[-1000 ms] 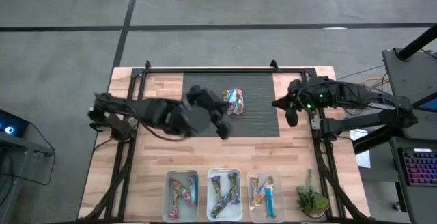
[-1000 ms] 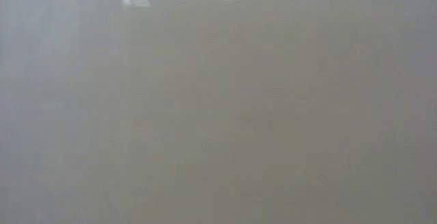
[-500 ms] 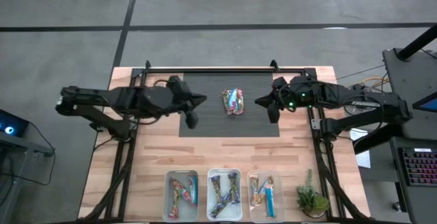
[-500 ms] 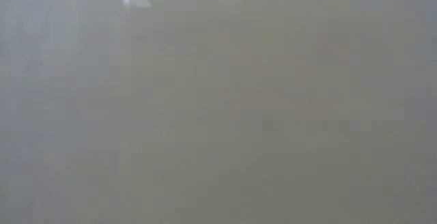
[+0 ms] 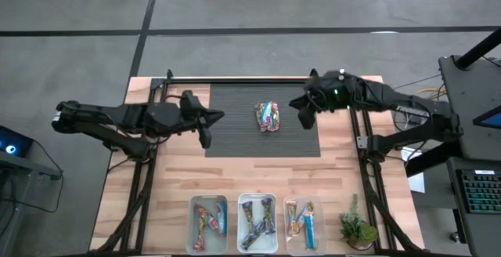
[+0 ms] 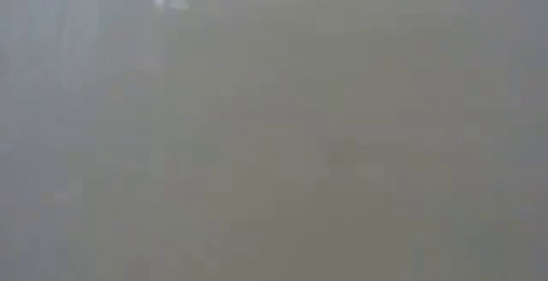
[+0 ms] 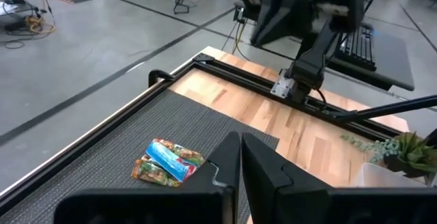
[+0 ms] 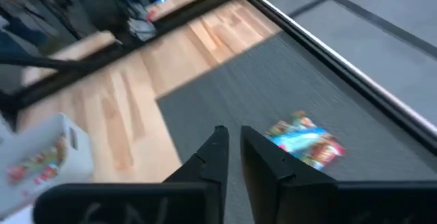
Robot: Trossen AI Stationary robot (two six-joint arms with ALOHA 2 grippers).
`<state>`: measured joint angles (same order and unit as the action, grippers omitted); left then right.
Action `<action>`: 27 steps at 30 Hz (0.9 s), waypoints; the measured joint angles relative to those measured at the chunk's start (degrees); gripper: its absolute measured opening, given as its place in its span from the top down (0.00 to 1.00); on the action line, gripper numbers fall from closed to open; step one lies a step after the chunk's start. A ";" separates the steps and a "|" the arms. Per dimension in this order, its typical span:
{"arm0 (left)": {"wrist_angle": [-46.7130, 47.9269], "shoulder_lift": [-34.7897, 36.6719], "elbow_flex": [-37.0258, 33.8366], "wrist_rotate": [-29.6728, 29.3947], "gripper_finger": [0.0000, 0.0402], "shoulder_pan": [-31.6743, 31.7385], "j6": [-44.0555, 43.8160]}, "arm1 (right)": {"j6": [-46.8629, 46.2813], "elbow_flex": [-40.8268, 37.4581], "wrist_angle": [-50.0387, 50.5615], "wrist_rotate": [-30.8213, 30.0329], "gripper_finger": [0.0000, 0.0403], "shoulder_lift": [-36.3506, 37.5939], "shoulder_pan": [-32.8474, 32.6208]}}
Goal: Pick and place Granola Bars by type
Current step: Put the left red granola bar into the gray bin
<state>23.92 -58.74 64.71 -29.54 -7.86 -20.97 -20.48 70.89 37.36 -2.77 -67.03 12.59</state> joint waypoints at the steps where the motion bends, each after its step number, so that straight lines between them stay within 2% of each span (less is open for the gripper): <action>1: 0.02 -0.01 -0.18 0.00 1.00 0.00 0.02 | 0.97 1.62 1.96 0.62 0.89 -0.78 1.08; 8: 0.04 -0.68 -0.29 -0.04 1.00 0.00 -0.04 | 8.38 8.92 11.97 8.89 0.71 -5.87 9.95; 13: 0.06 -0.66 -0.27 -0.33 1.00 0.00 -0.16 | 12.17 10.71 13.83 11.90 0.56 -8.68 13.96; 19: 0.07 -0.66 -0.20 -0.46 1.00 0.00 -0.16 | 20.03 12.97 16.50 11.89 0.44 -12.78 15.75; 27: 0.07 -0.66 -0.22 -0.46 1.00 0.00 0.10 | 40.45 15.29 20.02 9.35 0.36 -18.12 15.85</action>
<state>23.99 -59.40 64.49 -30.00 -7.86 -20.87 19.97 86.18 57.38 6.58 -85.15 28.44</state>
